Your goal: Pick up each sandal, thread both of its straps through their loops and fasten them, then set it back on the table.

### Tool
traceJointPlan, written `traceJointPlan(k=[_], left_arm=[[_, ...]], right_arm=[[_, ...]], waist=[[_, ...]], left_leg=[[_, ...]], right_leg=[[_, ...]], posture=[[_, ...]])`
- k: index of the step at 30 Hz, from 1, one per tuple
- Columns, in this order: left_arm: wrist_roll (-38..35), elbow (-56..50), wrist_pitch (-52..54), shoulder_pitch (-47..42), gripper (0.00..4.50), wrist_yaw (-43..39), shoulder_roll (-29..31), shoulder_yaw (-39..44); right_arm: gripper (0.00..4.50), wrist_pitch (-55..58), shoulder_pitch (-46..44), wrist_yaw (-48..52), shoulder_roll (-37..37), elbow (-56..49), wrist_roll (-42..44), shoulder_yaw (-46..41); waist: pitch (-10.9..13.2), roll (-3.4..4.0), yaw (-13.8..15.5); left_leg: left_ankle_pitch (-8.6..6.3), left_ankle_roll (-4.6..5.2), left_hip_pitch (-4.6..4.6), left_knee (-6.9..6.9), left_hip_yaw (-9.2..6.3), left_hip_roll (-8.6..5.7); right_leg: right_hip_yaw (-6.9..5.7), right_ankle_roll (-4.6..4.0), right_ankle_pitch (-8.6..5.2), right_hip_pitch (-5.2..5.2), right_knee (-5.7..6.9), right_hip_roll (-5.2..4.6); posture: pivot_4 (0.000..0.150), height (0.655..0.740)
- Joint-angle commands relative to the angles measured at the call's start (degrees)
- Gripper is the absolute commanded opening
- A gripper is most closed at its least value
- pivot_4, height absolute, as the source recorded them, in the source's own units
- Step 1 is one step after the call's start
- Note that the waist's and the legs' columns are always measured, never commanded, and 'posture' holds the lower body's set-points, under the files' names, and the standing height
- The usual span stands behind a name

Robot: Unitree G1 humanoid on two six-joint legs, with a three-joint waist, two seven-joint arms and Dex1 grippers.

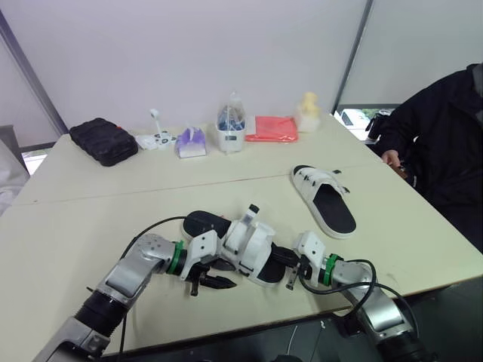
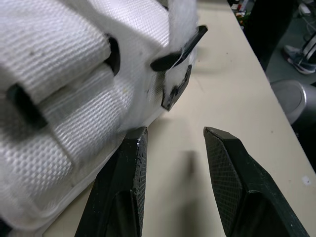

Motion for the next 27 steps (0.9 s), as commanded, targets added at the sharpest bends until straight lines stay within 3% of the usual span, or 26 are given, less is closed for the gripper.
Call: traceJointPlan(k=[1, 22, 24, 27], left_arm=[[-2.22, -1.84, 1.10, -1.54, 1.84, 0.51, -1.48, 2.00], [-3.52, -6.87, 5.67, -2.07, 1.84, -1.92, -2.61, 0.56], [-3.56, -6.34, 6.06, -1.93, 1.31, -1.58, -2.88, 0.53], [-4.02, -6.00, 7.05, -1.80, 0.05, -1.45, -3.13, 0.47]], right_arm=[[0.00, 2.97, 2.27, -0.77, -0.06, 5.13, -2.87, 2.61], [0.00, 2.93, 1.77, -1.32, 0.37, 5.92, -3.02, 3.05], [0.00, 2.85, 1.60, -1.36, 0.47, 6.15, -3.06, 3.08], [0.00, 2.76, 1.35, -1.40, 0.52, 6.42, -3.10, 3.05]], waist=[[0.00, 0.00, 0.02], [0.01, 0.04, -0.02], [0.01, 0.04, -0.03], [0.02, 0.04, -0.11]], left_leg=[[0.00, 0.00, 0.00, 0.01, 0.00, 0.00], [0.00, 0.00, -0.05, 0.01, 0.00, 0.00], [0.00, 0.00, -0.04, 0.00, 0.00, 0.00], [0.00, 0.00, -0.04, -0.01, 0.00, 0.00]], right_leg=[[0.00, 0.00, 0.00, 0.01, -0.01, 0.00], [0.00, -0.01, 0.00, -0.03, -0.02, 0.00], [-0.01, -0.01, 0.00, -0.03, -0.02, 0.00], [0.00, -0.01, 0.00, -0.05, -0.02, 0.00]], posture=[[0.150, 0.7400], [0.150, 0.7400], [0.150, 0.7400], [0.150, 0.7400]])
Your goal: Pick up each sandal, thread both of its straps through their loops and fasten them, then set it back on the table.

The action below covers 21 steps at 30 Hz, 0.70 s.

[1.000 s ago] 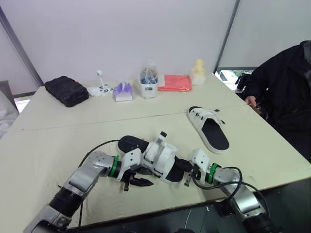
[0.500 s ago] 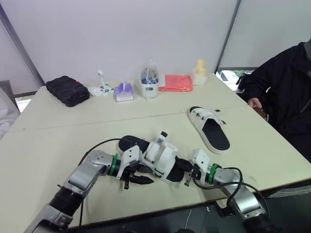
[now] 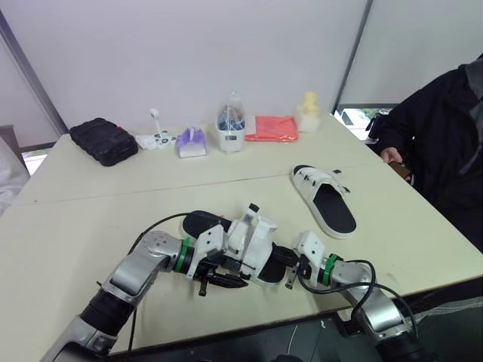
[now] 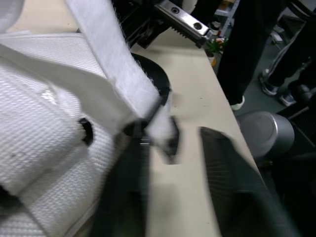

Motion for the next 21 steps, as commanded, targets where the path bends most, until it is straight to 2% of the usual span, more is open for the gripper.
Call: traceJointPlan(k=[1, 4, 14, 21], left_arm=[[-1.42, -1.30, 0.54, -0.91, 0.05, -0.32, -0.73, 0.02], [-3.05, -2.60, 3.55, 0.25, 0.05, -0.86, -0.09, 0.37], [-12.16, -14.09, 14.91, 7.26, 0.05, -6.32, 10.31, 1.88], [-17.10, -17.49, 17.97, 7.19, 0.05, -7.40, 12.51, 2.49]], right_arm=[[0.00, 2.76, 1.50, -0.62, 0.23, 6.39, -3.11, 2.83], [0.00, 2.66, 1.21, -0.60, 0.27, 6.82, -3.13, 2.78], [0.00, 1.41, -0.20, -0.44, 0.29, 9.17, -3.28, 2.79], [0.00, 0.53, -1.36, -0.20, 0.37, 10.92, -3.33, 2.97]], waist=[[0.00, 0.00, -0.02], [0.00, 0.00, -0.07], [0.02, 0.02, -0.26], [0.02, 0.01, -0.28]], left_leg=[[0.00, 0.00, -0.03, 0.00, 0.00, 0.00], [0.00, 0.00, -0.08, -0.02, 0.00, 0.00], [0.00, 0.00, -0.06, -0.07, 0.00, 0.07], [0.00, 0.00, -0.04, -0.06, 0.00, 0.07]], right_leg=[[0.00, 0.00, 0.00, -0.03, 0.00, 0.01], [0.00, 0.01, 0.01, -0.09, 0.00, 0.01], [0.01, -0.19, -0.09, -0.10, 0.00, 0.04], [0.03, -0.22, -0.11, -0.08, -0.01, 0.03]], posture=[[0.150, 0.7400], [0.150, 0.7400], [0.150, 0.7400], [0.150, 0.7400]])
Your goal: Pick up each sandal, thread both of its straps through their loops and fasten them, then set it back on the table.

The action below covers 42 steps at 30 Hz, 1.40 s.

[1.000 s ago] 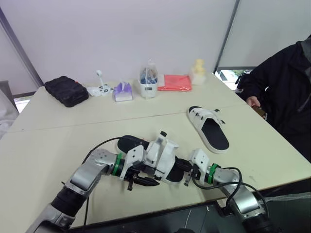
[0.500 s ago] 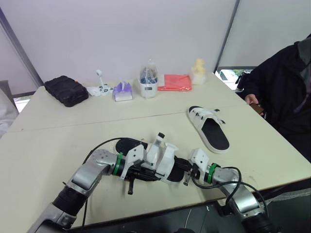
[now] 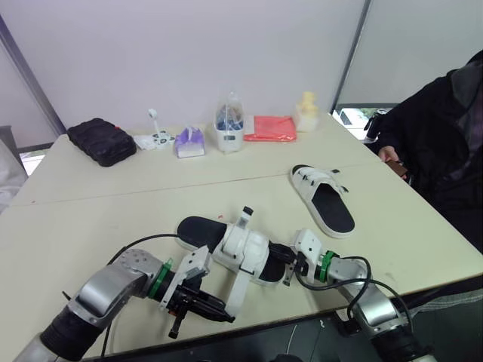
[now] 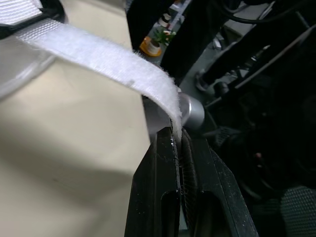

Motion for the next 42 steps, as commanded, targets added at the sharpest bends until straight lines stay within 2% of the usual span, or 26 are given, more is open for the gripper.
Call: traceJointPlan(k=[1, 5, 10, 16, 22, 23, 25, 29, 33, 39, 42], left_arm=[[-5.25, -3.26, 2.37, -1.55, 0.05, -2.24, 0.79, 2.11], [-8.19, -2.64, 4.25, -4.31, 0.05, -1.21, -0.62, 3.38], [-11.71, 3.58, 9.49, -12.32, 0.05, 6.54, -9.80, 6.49], [-10.22, 17.21, 13.07, -21.15, 0.05, 10.58, -17.86, 5.83], [-9.12, 27.66, 15.74, -25.07, 0.05, 14.10, -21.60, 7.34], [-9.12, 28.48, 16.17, -25.47, 0.53, 14.44, -21.93, 7.50], [-9.49, 29.18, 16.78, -25.87, 1.05, 14.41, -22.30, 7.89], [-8.85, 27.74, 14.49, -26.44, 3.07, 12.97, -21.59, 7.99], [-7.56, 26.83, 7.96, -29.70, 3.07, 11.16, -20.55, 9.79], [8.72, 34.94, -19.21, -33.80, 3.07, 5.24, -18.10, 1.74], [10.34, 38.52, -22.31, -34.52, 3.07, 1.85, -19.05, 0.48]], right_arm=[[0.00, 2.79, 1.33, -0.64, -0.20, 7.28, -3.34, 2.20], [0.00, 2.55, 0.90, -0.58, -0.12, 7.98, -3.41, 2.27], [0.00, 2.12, 0.41, -0.63, 0.25, 8.80, -3.52, 2.49], [0.00, 1.34, -0.61, -0.81, 0.90, 10.06, -3.74, 2.76], [0.00, 0.78, -0.60, -1.63, 1.29, 10.37, -3.89, 2.64], [0.00, 0.71, -0.51, -1.82, 1.32, 10.37, -3.90, 2.61], [0.00, 0.63, -0.31, -2.12, 1.32, 10.25, -3.88, 2.54], [0.00, 0.54, -0.12, -2.45, 1.32, 10.10, -3.87, 2.49], [0.00, 0.44, -0.21, -2.60, 1.21, 10.29, -3.82, 2.37], [0.00, 0.22, -0.45, -2.49, 1.08, 10.81, -3.89, 2.48], [0.00, 0.18, -0.64, -2.55, 1.21, 10.90, -3.91, 2.60]], waist=[[0.00, 0.00, -0.03], [0.00, 0.00, -0.03], [0.01, -0.13, 0.11], [0.03, -0.12, 0.03], [0.03, -0.12, 0.07], [0.02, -0.12, 0.08], [0.02, -0.13, 0.07], [0.02, -0.12, -0.03], [0.02, -0.13, 0.07], [0.00, -0.08, 0.06], [0.03, -0.11, 0.09]], left_leg=[[0.00, 0.00, -0.01, 0.00, 0.00, 0.00], [0.00, 0.00, -0.01, -0.01, 0.00, 0.00], [0.00, 0.00, -0.01, 0.10, 0.00, -0.01], [0.02, -0.03, 0.02, 0.08, 0.02, 0.00], [0.03, -0.04, 0.05, 0.07, 0.01, 0.01], [0.04, -0.05, 0.05, 0.08, 0.01, 0.01], [0.04, -0.06, 0.05, 0.10, 0.01, 0.01], [0.04, -0.07, 0.08, 0.06, 0.01, 0.01], [0.06, -0.11, 0.06, 0.06, 0.01, 0.02], [0.10, -0.20, 0.07, 0.01, 0.05, 0.01], [0.10, -0.19, 0.06, -0.03, 0.06, 0.02]], right_leg=[[0.00, 0.00, 0.00, -0.02, 0.00, 0.00], [0.00, 0.00, 0.00, -0.03, 0.00, 0.01], [-0.03, 0.01, 0.02, 0.05, -0.01, 0.03], [-0.04, 0.19, 0.15, 0.02, 0.02, 0.12], [-0.01, 0.19, 0.16, 0.03, 0.02, 0.27], [-0.01, 0.19, 0.16, 0.04, 0.02, 0.27], [-0.01, 0.19, 0.16, 0.05, 0.01, 0.26], [-0.01, 0.19, 0.17, 0.05, 0.02, 0.26], [-0.01, 0.17, 0.18, 0.04, 0.01, 0.23], [0.00, 0.11, 0.20, 0.05, -0.05, 0.16], [0.00, 0.12, 0.20, 0.03, -0.05, 0.16]], posture=[[0.150, 0.7400], [0.150, 0.7400], [0.150, 0.7400], [0.150, 0.7400], [0.150, 0.7400], [0.150, 0.7400], [0.150, 0.7400], [0.150, 0.7400], [0.150, 0.7400], [0.150, 0.7400], [0.150, 0.7400]])
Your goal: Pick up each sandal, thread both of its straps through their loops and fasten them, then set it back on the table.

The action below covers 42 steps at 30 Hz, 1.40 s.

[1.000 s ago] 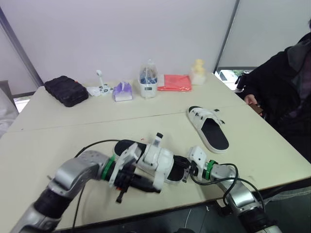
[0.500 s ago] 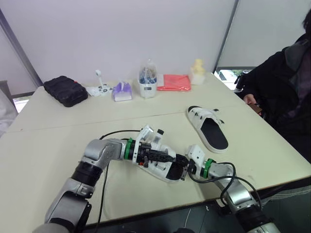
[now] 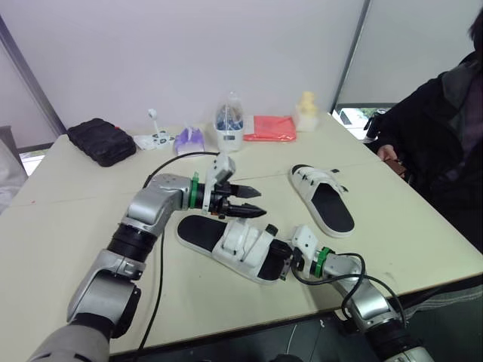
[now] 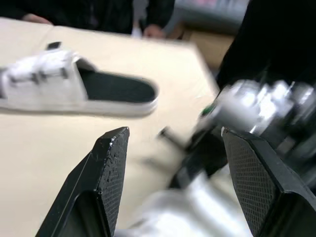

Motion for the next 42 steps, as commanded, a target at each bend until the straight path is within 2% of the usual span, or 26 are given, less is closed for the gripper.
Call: traceJointPlan(k=[1, 18, 21, 25, 26, 35, 42], left_arm=[[2.29, 2.71, -4.31, -0.70, 3.07, -4.33, -0.99, -1.57], [6.71, 19.09, -5.92, -6.81, 3.07, -9.93, -10.36, -1.63], [6.97, 18.77, -6.50, -6.36, 2.29, -11.19, -10.18, -1.32], [6.41, 16.16, -5.51, -5.15, 0.28, -12.00, -9.65, -0.64], [5.93, 15.07, -5.07, -4.87, 0.03, -12.26, -9.50, -0.31], [0.96, 3.25, 3.35, -2.58, 0.03, -11.08, -7.96, 3.18], [1.98, 5.42, 3.61, -2.95, 0.03, -7.56, -8.72, 3.75]], right_arm=[[0.00, 3.06, 1.63, -1.10, -0.15, 6.73, -3.84, 2.10], [0.00, 3.30, 2.47, -1.98, 0.05, 5.90, -3.84, 2.05], [0.00, 3.29, 3.36, -2.60, 0.57, 5.52, -4.17, 2.64], [0.00, 3.42, 3.90, -2.94, 0.54, 4.97, -4.17, 2.73], [0.00, 3.39, 3.70, -3.00, 0.55, 5.18, -4.15, 2.71], [0.00, 2.88, 2.59, -2.78, 0.50, 6.27, -4.23, 2.76], [0.00, 1.76, 1.03, -2.38, 0.94, 8.15, -4.60, 3.26]], waist=[[0.02, -0.04, -0.04], [0.06, -0.14, -0.09], [0.07, -0.15, -0.22], [0.07, -0.14, -0.22], [0.08, -0.15, -0.20], [0.08, -0.14, -0.21], [0.09, -0.16, -0.25]], left_leg=[[0.00, 0.00, -0.05, 0.04, -0.01, 0.00], [0.00, 0.03, -0.08, 0.11, -0.03, 0.01], [0.00, 0.03, -0.06, 0.10, -0.03, 0.02], [0.00, 0.03, -0.05, 0.06, -0.03, 0.05], [0.00, 0.03, -0.05, 0.06, -0.03, 0.05], [0.00, 0.03, -0.05, 0.07, -0.04, 0.06], [0.01, 0.02, 0.00, 0.08, -0.04, 0.06]], right_leg=[[0.00, 0.00, 0.00, -0.03, 0.00, 0.01], [-0.02, 0.07, 0.04, -0.01, 0.02, 0.17], [-0.02, 0.07, 0.04, 0.00, 0.03, 0.16], [-0.02, 0.07, 0.04, -0.03, 0.04, 0.19], [-0.02, 0.07, 0.04, -0.02, 0.04, 0.18], [-0.01, 0.07, 0.04, -0.03, 0.05, 0.18], [-0.01, 0.06, 0.05, 0.00, 0.06, 0.20]], posture=[[0.150, 0.7400], [0.150, 0.7400], [0.150, 0.7400], [0.150, 0.7400], [0.150, 0.7400], [0.150, 0.7400], [0.150, 0.7400]])
